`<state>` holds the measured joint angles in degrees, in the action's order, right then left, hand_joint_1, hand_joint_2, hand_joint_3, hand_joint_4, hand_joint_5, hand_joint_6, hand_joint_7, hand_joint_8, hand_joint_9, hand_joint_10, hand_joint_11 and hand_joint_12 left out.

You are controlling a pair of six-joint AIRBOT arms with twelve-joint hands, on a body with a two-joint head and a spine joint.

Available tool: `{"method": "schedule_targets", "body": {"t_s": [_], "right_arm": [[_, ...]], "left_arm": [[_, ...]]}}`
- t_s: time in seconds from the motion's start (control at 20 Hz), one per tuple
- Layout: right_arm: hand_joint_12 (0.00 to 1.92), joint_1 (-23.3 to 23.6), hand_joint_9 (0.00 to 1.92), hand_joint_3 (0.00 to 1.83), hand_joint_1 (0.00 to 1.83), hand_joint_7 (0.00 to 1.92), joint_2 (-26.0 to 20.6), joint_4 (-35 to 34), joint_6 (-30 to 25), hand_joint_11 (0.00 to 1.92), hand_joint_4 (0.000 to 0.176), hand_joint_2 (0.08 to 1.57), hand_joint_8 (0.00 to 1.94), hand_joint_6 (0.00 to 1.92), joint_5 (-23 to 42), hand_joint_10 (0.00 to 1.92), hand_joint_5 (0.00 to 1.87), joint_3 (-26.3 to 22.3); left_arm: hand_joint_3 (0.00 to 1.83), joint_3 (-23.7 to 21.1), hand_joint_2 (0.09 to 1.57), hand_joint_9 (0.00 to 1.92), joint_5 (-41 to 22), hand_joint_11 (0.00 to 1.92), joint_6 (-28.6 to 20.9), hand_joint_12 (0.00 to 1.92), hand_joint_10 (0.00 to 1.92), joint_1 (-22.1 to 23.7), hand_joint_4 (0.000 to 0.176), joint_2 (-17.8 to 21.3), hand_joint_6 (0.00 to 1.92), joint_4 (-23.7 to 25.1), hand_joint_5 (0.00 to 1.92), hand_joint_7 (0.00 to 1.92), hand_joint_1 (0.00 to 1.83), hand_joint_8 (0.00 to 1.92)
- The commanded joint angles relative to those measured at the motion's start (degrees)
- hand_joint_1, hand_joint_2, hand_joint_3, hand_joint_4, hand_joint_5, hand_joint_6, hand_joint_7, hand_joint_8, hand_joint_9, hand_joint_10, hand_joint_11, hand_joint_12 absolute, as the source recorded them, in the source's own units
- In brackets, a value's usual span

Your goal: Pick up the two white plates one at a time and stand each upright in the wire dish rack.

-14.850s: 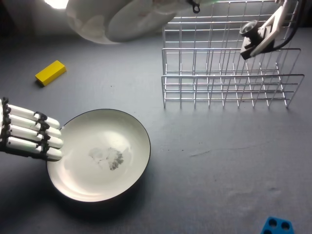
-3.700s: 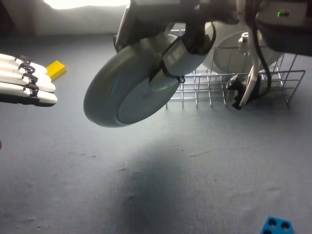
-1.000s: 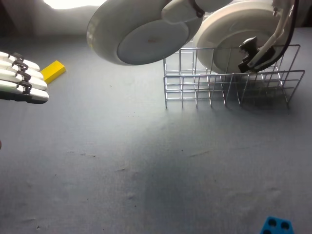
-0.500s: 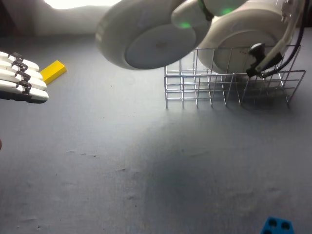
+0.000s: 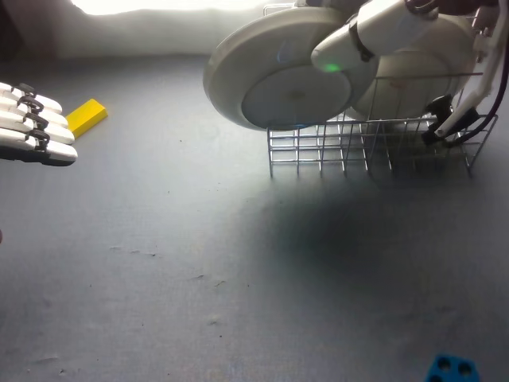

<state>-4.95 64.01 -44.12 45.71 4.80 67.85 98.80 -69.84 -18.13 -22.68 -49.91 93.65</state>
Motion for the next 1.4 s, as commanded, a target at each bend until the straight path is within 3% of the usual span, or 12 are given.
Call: {"method": "schedule_targets", "body": {"t_s": [0.0, 0.6, 0.85, 1.2, 1.35], "right_arm": [[1.12, 0.8, 1.04, 0.0, 1.39, 1.16, 0.0, -1.3, -1.1, 0.89, 0.0, 1.05, 0.58, 0.85, 6.9, 1.0, 1.07, 0.2], [1.07, -0.2, 1.09, 0.0, 1.4, 1.25, 1.7, -3.7, -1.2, 0.91, 0.0, 1.02, 0.42, 0.76, 6.9, 0.92, 1.11, 3.9], [1.13, -0.3, 1.07, 0.0, 1.39, 1.21, 3.2, -3.4, -0.2, 0.87, 0.0, 1.03, 0.48, 0.8, 3.0, 0.94, 1.1, 6.9], [1.11, -0.6, 1.06, 0.0, 1.4, 1.24, 3.8, -0.4, -0.2, 0.88, 0.0, 1.03, 0.45, 0.8, 2.9, 0.92, 1.11, 7.7], [1.15, -0.9, 1.05, 0.0, 1.39, 1.2, 4.0, 1.1, -0.2, 0.84, 0.0, 1.04, 0.55, 0.82, 3.0, 0.97, 1.08, 7.7]], "left_arm": [[0.0, 0.4, 1.16, 0.02, -1.4, 0.02, -0.1, 0.01, 0.01, 0.2, 0.0, 0.1, 0.01, -4.4, 0.02, 0.03, 0.0, 0.01], [0.0, 0.3, 1.17, 0.02, -1.4, 0.02, -0.1, 0.01, 0.0, 0.2, 0.0, 0.1, 0.0, -4.4, 0.02, 0.03, 0.0, 0.0], [0.0, 0.2, 1.17, 0.02, -1.4, 0.01, -0.1, 0.0, 0.0, 0.2, 0.0, 0.1, 0.0, -4.4, 0.02, 0.03, 0.0, 0.0], [0.0, 0.1, 1.17, 0.0, -1.4, 0.0, -0.1, 0.0, 0.0, 0.2, 0.0, 0.1, 0.0, -4.2, 0.01, 0.02, 0.0, 0.0], [0.0, 0.0, 1.17, 0.03, -1.4, 0.01, -0.1, 0.01, 0.01, 0.2, 0.0, 0.1, 0.0, -4.0, 0.02, 0.03, 0.0, 0.01]]}}
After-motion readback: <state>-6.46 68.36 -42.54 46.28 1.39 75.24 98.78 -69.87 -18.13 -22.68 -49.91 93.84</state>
